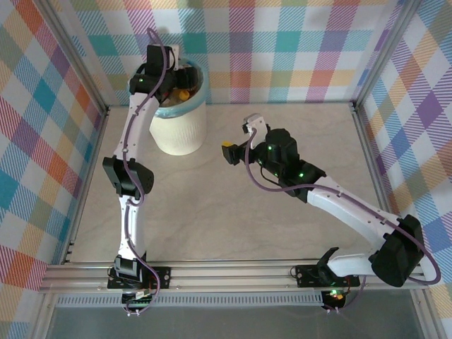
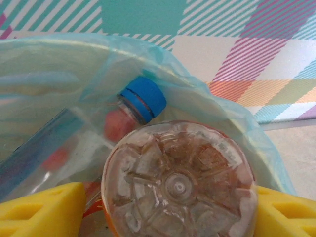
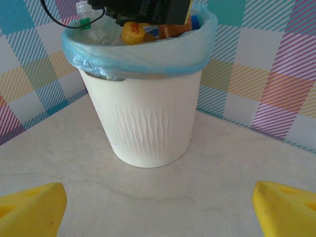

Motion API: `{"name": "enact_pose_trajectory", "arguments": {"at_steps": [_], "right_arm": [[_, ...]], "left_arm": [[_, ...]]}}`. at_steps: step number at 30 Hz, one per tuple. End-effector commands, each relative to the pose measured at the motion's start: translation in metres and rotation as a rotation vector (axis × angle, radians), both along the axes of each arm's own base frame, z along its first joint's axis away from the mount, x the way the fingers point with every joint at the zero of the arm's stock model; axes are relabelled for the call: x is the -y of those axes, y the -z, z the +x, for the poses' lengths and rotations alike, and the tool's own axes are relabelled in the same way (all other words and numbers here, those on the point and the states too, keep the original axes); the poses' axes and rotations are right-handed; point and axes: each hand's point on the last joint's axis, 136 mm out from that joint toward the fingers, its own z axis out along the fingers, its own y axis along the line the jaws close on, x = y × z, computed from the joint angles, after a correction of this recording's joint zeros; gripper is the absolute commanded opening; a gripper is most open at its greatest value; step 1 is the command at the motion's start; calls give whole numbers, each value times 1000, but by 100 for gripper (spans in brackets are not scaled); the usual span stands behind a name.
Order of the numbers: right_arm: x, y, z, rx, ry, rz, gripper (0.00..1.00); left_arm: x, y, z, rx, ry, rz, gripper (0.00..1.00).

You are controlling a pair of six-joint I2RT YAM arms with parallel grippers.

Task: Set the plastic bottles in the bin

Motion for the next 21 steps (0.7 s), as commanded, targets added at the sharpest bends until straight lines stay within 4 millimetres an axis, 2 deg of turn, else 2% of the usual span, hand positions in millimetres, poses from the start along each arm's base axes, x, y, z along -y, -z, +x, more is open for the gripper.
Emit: {"name": "enact_pose_trajectory", "arguments": {"at_steps": [1, 5, 7, 9, 12, 17, 21], "right_arm": [[-1, -12, 2, -1, -1, 34, 97], [-1, -12, 2, -8, 2, 40, 96], [-1, -12, 2, -11, 0, 40, 96], [-2, -12, 2, -10, -1, 41, 96], [-3, -11, 2, -9, -6, 34, 96], [-5, -8, 3, -26, -10, 26, 96], [-4, -4, 2, -37, -9, 14, 95]], "left_arm": [[-19, -77, -25, 128, -50, -96, 78], [-30, -129, -42, 243, -97, -135, 79], [-30, -142, -46, 275, -100, -148, 78], [-28, -145, -46, 285, -94, -166, 72], [-17, -133, -36, 261, -55, -204, 54], [5, -89, -15, 173, 1, -207, 26], [14, -48, -8, 81, 22, -163, 16]]}}
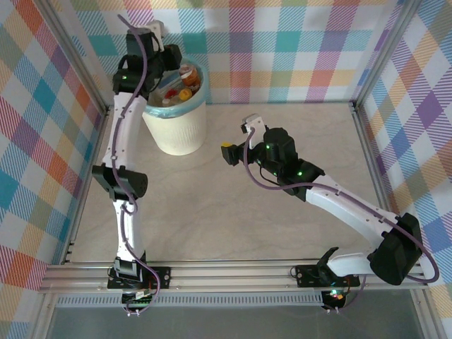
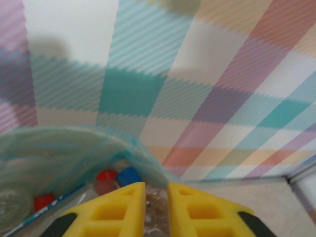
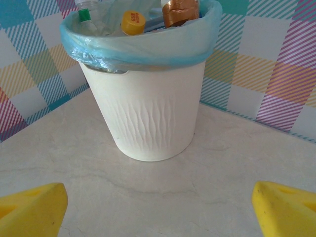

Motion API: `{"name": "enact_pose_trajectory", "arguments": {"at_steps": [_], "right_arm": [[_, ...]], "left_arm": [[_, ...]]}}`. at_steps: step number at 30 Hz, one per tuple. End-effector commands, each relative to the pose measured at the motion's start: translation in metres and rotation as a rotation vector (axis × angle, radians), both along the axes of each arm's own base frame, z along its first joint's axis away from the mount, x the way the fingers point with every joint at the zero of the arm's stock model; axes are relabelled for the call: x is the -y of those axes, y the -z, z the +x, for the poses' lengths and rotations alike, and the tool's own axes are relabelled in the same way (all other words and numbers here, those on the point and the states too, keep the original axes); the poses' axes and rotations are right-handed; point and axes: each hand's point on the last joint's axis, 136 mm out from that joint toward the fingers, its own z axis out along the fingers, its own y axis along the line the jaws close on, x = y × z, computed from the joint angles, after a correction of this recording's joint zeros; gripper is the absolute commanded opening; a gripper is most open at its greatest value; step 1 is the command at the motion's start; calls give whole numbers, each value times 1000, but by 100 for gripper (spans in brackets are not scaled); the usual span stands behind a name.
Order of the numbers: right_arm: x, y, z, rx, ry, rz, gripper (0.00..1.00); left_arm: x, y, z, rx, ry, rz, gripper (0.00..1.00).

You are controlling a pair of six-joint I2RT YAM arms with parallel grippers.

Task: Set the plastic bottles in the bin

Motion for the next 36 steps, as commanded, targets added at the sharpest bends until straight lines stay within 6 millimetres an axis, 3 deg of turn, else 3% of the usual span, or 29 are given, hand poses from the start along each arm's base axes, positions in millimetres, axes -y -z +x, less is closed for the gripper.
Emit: {"name": "enact_pose_trajectory", "arguments": {"at_steps": [1, 5, 8, 14, 16, 19, 24, 29, 33, 35, 36], "right_arm": [[0, -10, 2, -5, 0, 21, 95], [0, -7, 2, -17, 4, 20, 95], [-3, -6, 3, -24, -2, 23, 95], [-5, -6, 3, -31, -7, 22, 95], [-4, -7, 2, -33, -7, 22, 95], [-2, -9, 1, -35, -2, 25, 95], [1, -16, -1, -32, 5, 45, 95], [10, -25, 0, -23, 50, 59, 95], [22, -34, 3, 0, 106, 56, 95], [31, -37, 6, 14, 155, 32, 96], [39, -37, 10, 19, 192, 13, 96]], "left_arm": [[16, 46, 4, -114, 57, 45, 14], [21, 93, -1, -235, 79, 146, 13], [21, 115, -3, -288, 78, 205, 13], [11, 118, -1, -292, 35, 248, 17], [3, 112, 0, -280, -7, 259, 30], [1, 85, -2, -222, -16, 209, 44], [0, 0, -18, -42, -45, 69, 53], [-13, -84, -60, 120, -82, -13, 59], [-31, -119, -105, 167, -130, 4, 62], [-43, -127, -133, 190, -158, 31, 62], [-49, -116, -145, 183, -176, 51, 63]]}}
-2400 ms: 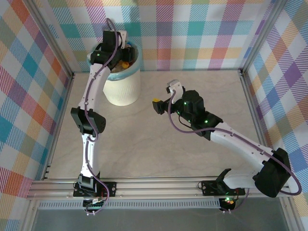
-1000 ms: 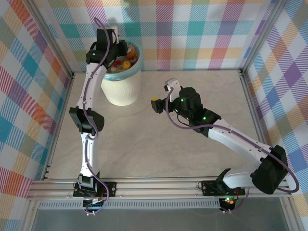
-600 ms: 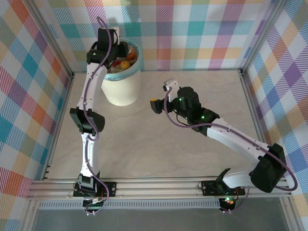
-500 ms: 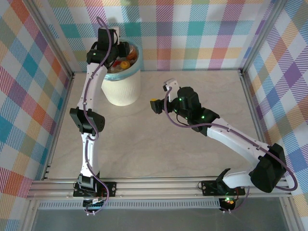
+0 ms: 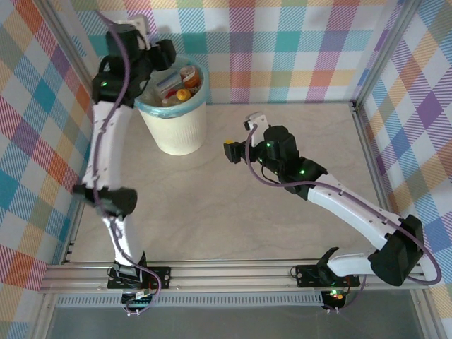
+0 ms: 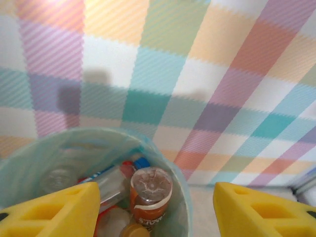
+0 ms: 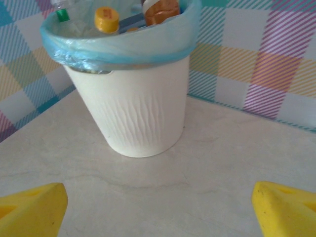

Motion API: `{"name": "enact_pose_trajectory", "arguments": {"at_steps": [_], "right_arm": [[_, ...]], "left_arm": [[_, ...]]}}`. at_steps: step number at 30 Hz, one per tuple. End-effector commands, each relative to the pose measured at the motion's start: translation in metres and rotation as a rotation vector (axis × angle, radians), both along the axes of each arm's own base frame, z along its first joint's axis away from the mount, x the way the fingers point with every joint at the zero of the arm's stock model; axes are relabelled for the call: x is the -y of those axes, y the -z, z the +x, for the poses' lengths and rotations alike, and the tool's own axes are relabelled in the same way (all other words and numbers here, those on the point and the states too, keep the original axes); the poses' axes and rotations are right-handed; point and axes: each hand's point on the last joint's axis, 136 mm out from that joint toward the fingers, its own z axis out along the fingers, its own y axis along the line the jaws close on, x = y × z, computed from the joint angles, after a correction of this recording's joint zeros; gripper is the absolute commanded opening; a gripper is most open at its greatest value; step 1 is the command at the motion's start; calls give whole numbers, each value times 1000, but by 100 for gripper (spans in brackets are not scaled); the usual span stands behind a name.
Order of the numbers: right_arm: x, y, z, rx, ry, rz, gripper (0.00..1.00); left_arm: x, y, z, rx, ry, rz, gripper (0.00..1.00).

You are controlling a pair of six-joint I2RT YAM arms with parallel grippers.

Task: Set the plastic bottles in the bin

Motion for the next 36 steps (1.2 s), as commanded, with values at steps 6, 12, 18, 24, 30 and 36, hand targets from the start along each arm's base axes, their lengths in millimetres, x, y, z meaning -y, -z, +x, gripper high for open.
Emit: {"name": "enact_pose_trajectory", "arguments": {"at_steps": [6, 12, 18, 24, 30, 36], "right_arm": [[100, -7, 36, 28, 361, -129, 100], [176, 41, 51, 98, 463, -259, 100], [241, 126, 46, -32, 550, -204, 100], [251, 181, 35, -61, 545, -127, 100], [222, 207, 51, -36, 374, -128, 100], [244, 221, 43, 25, 364, 26, 100]], "left_arm": [[-83, 64, -128, 145, -320, 101, 72], [-110, 209, -170, -91, -422, 171, 80], [-114, 300, -169, -22, -443, 171, 81], [-112, 355, -153, -95, -401, 248, 83], [-107, 390, -123, -142, -275, 218, 84], [-96, 402, -102, -123, -119, 127, 84]]}}
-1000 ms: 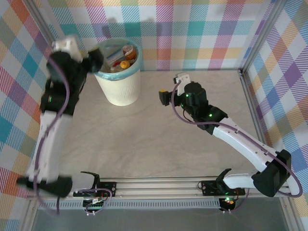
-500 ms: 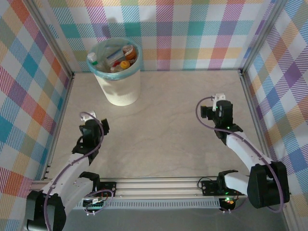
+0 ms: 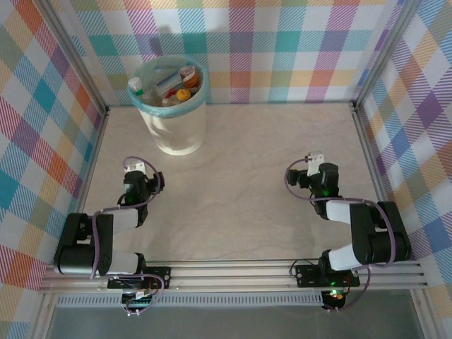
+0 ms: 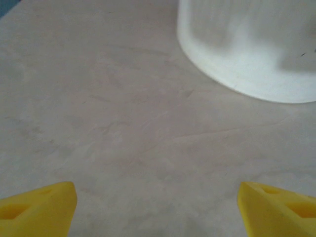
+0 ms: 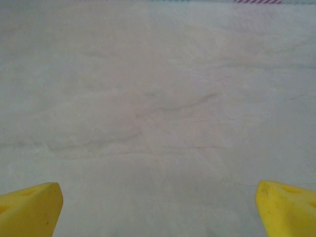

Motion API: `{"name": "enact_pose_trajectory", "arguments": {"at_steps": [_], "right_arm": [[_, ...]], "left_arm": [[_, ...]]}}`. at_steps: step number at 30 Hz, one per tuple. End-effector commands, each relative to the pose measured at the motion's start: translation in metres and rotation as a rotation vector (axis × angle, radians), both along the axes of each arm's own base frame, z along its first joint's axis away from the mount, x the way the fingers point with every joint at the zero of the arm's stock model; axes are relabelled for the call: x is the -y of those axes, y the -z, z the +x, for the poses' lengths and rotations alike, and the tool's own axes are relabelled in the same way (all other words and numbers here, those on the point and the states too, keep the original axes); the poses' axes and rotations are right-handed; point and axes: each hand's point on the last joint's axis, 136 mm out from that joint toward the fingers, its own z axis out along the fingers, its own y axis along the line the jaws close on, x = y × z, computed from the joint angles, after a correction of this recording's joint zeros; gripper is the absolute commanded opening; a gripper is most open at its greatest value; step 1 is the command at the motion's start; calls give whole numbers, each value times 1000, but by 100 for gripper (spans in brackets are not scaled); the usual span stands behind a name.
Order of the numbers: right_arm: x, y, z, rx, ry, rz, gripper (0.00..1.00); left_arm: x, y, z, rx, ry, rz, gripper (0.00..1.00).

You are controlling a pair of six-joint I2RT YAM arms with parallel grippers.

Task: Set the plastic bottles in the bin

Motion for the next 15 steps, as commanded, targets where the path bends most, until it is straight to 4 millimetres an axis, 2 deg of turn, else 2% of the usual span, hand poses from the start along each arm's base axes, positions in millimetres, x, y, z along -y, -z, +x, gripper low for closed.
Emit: {"name": "enact_pose_trajectory", "arguments": {"at_steps": [1, 3, 6, 8, 9, 15], "right_arm": [[6, -21, -2, 184, -25, 112, 100], [12, -21, -2, 165, -10, 122, 100], [29, -12, 19, 54, 111, 125, 100], [23, -10, 22, 49, 109, 80, 100], [23, -8, 21, 38, 111, 78, 100], [22, -8, 21, 42, 107, 79, 99]], "left_arm": [[19, -27, 25, 148, 145, -72, 85], [25, -22, 26, 146, 180, -74, 85], [26, -15, 31, 118, 172, -49, 86], [29, -6, 40, 69, 149, -7, 91], [31, -4, 39, 45, 140, 26, 99], [32, -6, 39, 55, 135, 34, 100]]}}
